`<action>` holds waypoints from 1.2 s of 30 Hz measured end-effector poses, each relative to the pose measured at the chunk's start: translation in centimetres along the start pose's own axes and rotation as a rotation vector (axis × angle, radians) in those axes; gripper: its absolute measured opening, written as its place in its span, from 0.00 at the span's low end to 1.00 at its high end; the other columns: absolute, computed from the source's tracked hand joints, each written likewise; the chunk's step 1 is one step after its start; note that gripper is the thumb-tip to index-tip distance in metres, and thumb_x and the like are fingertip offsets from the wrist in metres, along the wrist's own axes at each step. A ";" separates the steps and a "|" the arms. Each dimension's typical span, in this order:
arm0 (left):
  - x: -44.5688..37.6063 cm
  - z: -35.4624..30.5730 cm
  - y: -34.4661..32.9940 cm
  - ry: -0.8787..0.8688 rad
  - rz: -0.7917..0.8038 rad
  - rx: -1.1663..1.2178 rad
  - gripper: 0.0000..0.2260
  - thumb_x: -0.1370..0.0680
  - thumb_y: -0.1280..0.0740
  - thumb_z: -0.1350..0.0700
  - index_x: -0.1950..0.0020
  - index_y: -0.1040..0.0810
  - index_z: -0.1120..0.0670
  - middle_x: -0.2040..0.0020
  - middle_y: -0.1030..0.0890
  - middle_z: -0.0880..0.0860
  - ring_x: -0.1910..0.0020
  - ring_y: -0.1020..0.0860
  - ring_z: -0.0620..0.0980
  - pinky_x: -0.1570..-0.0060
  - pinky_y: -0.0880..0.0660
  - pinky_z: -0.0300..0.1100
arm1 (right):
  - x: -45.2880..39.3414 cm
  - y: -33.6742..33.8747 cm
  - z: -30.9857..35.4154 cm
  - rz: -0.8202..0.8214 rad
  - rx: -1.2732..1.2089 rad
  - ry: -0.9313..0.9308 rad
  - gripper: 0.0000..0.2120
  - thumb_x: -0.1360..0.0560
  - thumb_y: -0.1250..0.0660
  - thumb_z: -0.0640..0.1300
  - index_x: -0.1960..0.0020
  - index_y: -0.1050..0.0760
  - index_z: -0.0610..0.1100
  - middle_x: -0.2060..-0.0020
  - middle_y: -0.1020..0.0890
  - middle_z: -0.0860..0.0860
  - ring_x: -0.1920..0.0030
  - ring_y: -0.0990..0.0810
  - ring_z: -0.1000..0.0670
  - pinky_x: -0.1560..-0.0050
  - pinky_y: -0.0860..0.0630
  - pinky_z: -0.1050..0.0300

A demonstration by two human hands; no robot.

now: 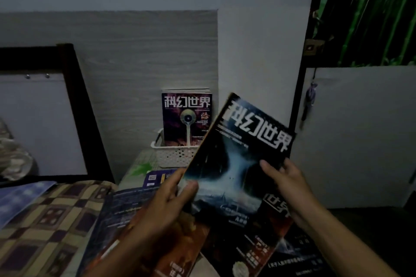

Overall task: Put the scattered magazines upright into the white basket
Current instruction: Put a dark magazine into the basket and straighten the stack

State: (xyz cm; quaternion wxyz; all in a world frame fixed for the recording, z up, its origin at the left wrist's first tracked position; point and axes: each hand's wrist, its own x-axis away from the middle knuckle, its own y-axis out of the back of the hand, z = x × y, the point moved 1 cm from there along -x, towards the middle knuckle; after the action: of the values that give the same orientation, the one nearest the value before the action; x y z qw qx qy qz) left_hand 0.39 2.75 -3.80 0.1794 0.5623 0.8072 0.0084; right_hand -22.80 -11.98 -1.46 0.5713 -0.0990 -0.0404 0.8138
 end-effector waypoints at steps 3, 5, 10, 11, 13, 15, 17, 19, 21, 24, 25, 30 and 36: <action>-0.3 -0.3 1.1 -0.031 -0.107 0.061 0.12 0.21 0.35 0.47 0.39 0.23 0.36 0.42 0.17 0.44 0.45 0.18 0.50 0.49 0.19 0.48 | -0.8 -2.7 1.3 0.029 0.023 0.187 0.12 0.21 0.36 0.38 0.40 0.26 0.49 0.47 0.19 0.68 0.47 0.22 0.69 0.51 0.27 0.73; -0.9 -0.5 2.0 -0.074 -0.252 -0.028 0.11 0.19 0.38 0.49 0.38 0.23 0.42 0.42 0.18 0.45 0.42 0.20 0.46 0.42 0.24 0.49 | -0.9 -4.4 1.9 0.083 0.028 0.203 0.14 0.20 0.38 0.35 0.36 0.27 0.45 0.44 0.21 0.64 0.44 0.24 0.66 0.47 0.28 0.70; -1.3 -1.1 3.5 -0.118 -0.409 -0.253 0.11 0.19 0.38 0.60 0.41 0.22 0.47 0.47 0.18 0.44 0.48 0.21 0.40 0.51 0.24 0.35 | -0.9 -6.6 0.9 0.148 0.149 0.268 0.14 0.22 0.36 0.33 0.46 0.20 0.50 0.52 0.14 0.58 0.49 0.17 0.60 0.49 0.22 0.66; -1.3 -1.2 3.9 -0.129 -0.403 -0.262 0.12 0.19 0.37 0.61 0.44 0.21 0.45 0.49 0.18 0.44 0.51 0.21 0.39 0.54 0.26 0.31 | -1.2 -6.4 0.8 0.124 0.223 0.311 0.13 0.22 0.35 0.35 0.46 0.20 0.50 0.52 0.14 0.58 0.50 0.16 0.59 0.49 0.21 0.64; -1.5 -1.2 4.5 -0.147 -0.382 -0.276 0.13 0.20 0.35 0.63 0.47 0.21 0.45 0.50 0.18 0.44 0.53 0.20 0.39 0.56 0.26 0.30 | -1.8 -6.0 0.8 0.103 0.443 0.369 0.13 0.22 0.34 0.38 0.45 0.19 0.53 0.53 0.14 0.57 0.53 0.16 0.56 0.49 0.21 0.58; -2.0 -1.2 4.9 -0.158 -0.377 -0.284 0.12 0.22 0.34 0.63 0.47 0.19 0.47 0.50 0.17 0.45 0.53 0.20 0.42 0.54 0.24 0.37 | -2.6 -6.1 0.9 0.112 0.515 0.353 0.14 0.22 0.34 0.37 0.48 0.19 0.57 0.58 0.14 0.57 0.58 0.17 0.54 0.54 0.20 0.54; -3.4 -1.6 5.4 -0.172 -0.412 -0.288 0.12 0.23 0.32 0.64 0.48 0.19 0.46 0.51 0.17 0.47 0.54 0.20 0.48 0.53 0.24 0.43 | -4.0 -6.7 1.5 0.081 0.466 0.342 0.18 0.24 0.32 0.36 0.56 0.19 0.61 0.67 0.17 0.59 0.67 0.19 0.56 0.64 0.23 0.55; -5.5 -2.6 6.4 -0.194 -0.464 -0.303 0.12 0.24 0.31 0.64 0.50 0.19 0.45 0.53 0.17 0.49 0.56 0.20 0.48 0.55 0.24 0.41 | -6.1 -7.7 2.6 0.023 0.359 0.350 0.15 0.26 0.29 0.35 0.58 0.19 0.57 0.70 0.18 0.57 0.69 0.20 0.57 0.65 0.22 0.54; -8.6 -3.8 8.1 -0.228 -0.534 -0.340 0.09 0.25 0.28 0.62 0.50 0.17 0.48 0.55 0.15 0.51 0.59 0.18 0.45 0.56 0.22 0.41 | -8.9 -9.3 4.2 -0.043 0.295 0.383 0.09 0.28 0.27 0.36 0.59 0.20 0.50 0.74 0.19 0.55 0.68 0.19 0.53 0.60 0.18 0.47; -14.0 -5.5 10.3 -0.259 -0.625 -0.323 0.07 0.26 0.26 0.58 0.50 0.15 0.50 0.58 0.14 0.50 0.61 0.16 0.47 0.55 0.18 0.48 | -14.3 -11.9 6.7 -0.109 0.294 0.418 0.05 0.29 0.26 0.41 0.61 0.21 0.48 0.73 0.18 0.55 0.66 0.17 0.49 0.55 0.17 0.42; -16.0 -5.6 10.9 -0.276 -0.648 -0.343 0.06 0.27 0.26 0.58 0.50 0.15 0.50 0.59 0.14 0.49 0.61 0.16 0.47 0.55 0.18 0.49 | -16.2 -12.8 7.1 -0.121 0.307 0.416 0.05 0.30 0.26 0.42 0.61 0.21 0.48 0.72 0.16 0.54 0.65 0.16 0.48 0.54 0.17 0.41; -24.1 -0.7 12.8 -0.139 -0.666 -0.309 0.07 0.27 0.26 0.59 0.49 0.14 0.55 0.55 0.14 0.52 0.56 0.16 0.51 0.48 0.19 0.53 | -24.0 -15.7 3.7 -0.152 0.357 0.307 0.05 0.29 0.28 0.42 0.63 0.22 0.47 0.67 0.15 0.50 0.63 0.15 0.46 0.53 0.18 0.38; -26.6 7.2 12.6 -0.028 -0.647 -0.209 0.09 0.27 0.26 0.60 0.48 0.15 0.55 0.54 0.14 0.51 0.55 0.15 0.50 0.47 0.19 0.53 | -28.0 -16.0 -3.4 -0.158 0.425 0.272 0.06 0.27 0.29 0.43 0.62 0.23 0.48 0.70 0.17 0.55 0.69 0.17 0.55 0.61 0.19 0.53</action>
State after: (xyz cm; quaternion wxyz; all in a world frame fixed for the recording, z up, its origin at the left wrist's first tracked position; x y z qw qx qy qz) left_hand 22.02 -18.19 -0.33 0.2405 0.2558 0.9360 0.0262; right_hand 1.82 -32.89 1.31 0.6413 -0.0816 0.2011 0.7360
